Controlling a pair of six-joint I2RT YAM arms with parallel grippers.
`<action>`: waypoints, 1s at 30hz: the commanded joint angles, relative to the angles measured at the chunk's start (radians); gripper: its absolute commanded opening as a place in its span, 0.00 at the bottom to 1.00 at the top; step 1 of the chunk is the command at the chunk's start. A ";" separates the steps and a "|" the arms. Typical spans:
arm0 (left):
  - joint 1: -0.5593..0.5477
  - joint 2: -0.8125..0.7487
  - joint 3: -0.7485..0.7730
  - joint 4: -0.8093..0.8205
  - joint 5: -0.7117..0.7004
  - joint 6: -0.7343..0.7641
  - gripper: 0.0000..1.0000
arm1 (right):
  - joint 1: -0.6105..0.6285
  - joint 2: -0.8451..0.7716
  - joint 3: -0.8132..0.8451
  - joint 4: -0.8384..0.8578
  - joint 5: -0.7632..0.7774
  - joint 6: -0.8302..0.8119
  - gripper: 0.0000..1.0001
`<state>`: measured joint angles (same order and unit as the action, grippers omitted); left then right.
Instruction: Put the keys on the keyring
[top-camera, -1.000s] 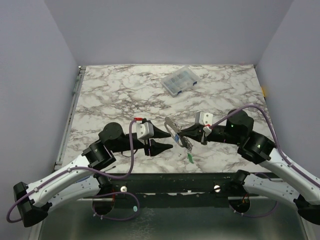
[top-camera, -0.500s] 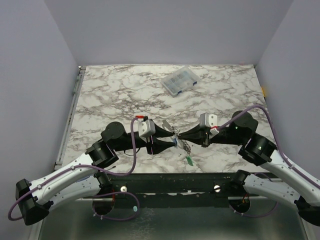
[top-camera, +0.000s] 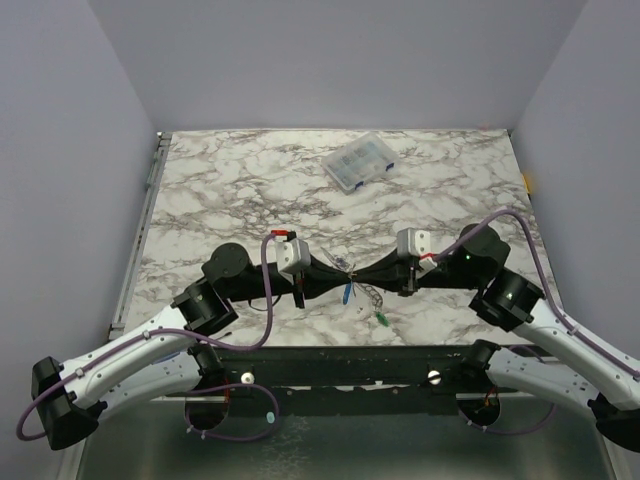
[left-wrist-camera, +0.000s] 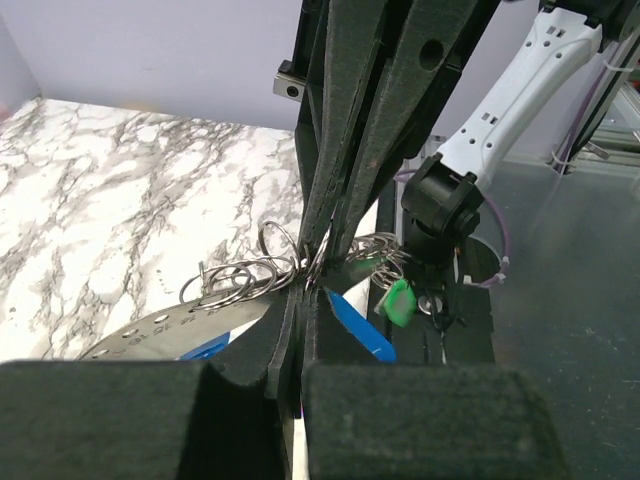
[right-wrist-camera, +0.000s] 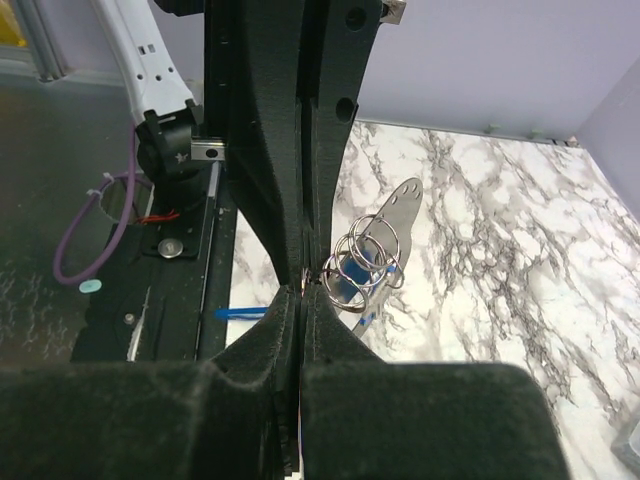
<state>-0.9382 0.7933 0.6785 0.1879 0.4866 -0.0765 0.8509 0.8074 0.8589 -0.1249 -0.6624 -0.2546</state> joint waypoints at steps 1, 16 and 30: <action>-0.006 0.012 0.010 0.049 0.012 -0.036 0.00 | 0.004 -0.031 -0.076 0.238 -0.041 0.084 0.01; -0.007 -0.002 -0.034 0.171 0.021 -0.205 0.00 | 0.003 -0.032 -0.297 0.888 0.214 0.380 0.01; -0.020 0.085 -0.088 0.467 -0.086 -0.355 0.00 | 0.004 0.111 -0.396 1.224 0.371 0.539 0.01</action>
<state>-0.9295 0.8284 0.5816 0.5842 0.3698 -0.3851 0.8494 0.8776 0.4610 1.0012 -0.4007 0.2451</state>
